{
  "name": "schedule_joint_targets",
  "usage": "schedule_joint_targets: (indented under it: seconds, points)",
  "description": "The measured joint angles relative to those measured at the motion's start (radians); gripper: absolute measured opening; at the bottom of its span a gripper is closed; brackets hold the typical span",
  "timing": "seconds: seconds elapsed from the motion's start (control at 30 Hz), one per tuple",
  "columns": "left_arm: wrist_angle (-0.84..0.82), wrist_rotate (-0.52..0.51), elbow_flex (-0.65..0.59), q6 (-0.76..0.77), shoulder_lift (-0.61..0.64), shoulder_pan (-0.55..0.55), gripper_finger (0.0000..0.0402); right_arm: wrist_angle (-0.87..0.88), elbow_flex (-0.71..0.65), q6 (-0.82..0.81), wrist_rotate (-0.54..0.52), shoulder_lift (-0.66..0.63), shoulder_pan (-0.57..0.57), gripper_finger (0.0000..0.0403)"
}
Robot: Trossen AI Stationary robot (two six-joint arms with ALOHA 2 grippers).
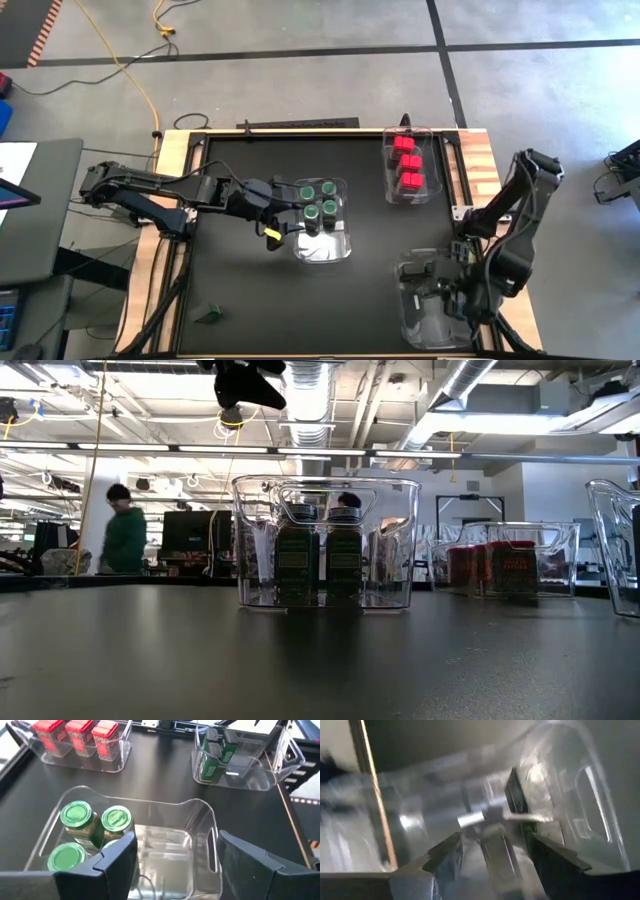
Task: Sort spices by type
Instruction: Put the black seasoning can into the bottom transparent bin
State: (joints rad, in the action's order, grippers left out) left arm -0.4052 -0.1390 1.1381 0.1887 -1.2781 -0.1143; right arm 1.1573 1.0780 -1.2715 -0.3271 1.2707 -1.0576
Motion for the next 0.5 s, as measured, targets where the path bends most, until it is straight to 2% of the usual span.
schedule_joint_targets:
  seconds: [0.07, 0.17, 0.27, 0.4, 0.5]
  points:
    - [0.000, 0.000, 0.000, 0.033, 0.000, 0.000, 0.0261, -0.013, 0.001, -0.062, -0.048, -0.021, 0.000, 0.0256]
    - [0.000, 0.000, 0.000, 0.075, 0.000, 0.000, 0.0261, -0.070, 0.001, -0.058, -0.125, -0.036, 0.000, 0.0256]
    - [-0.029, -0.001, 0.000, 0.188, 0.000, -0.007, 0.0261, -0.147, -0.002, -0.088, -0.290, -0.018, 0.012, 0.0256]
    - [-0.161, -0.054, 0.000, 0.379, 0.000, -0.038, 0.0261, -0.243, -0.002, -0.091, -0.512, 0.035, 0.070, 0.0256]
    - [-0.292, -0.088, 0.000, 0.488, 0.000, -0.089, 0.0261, -0.315, -0.002, -0.091, -0.568, 0.076, 0.146, 0.0256]
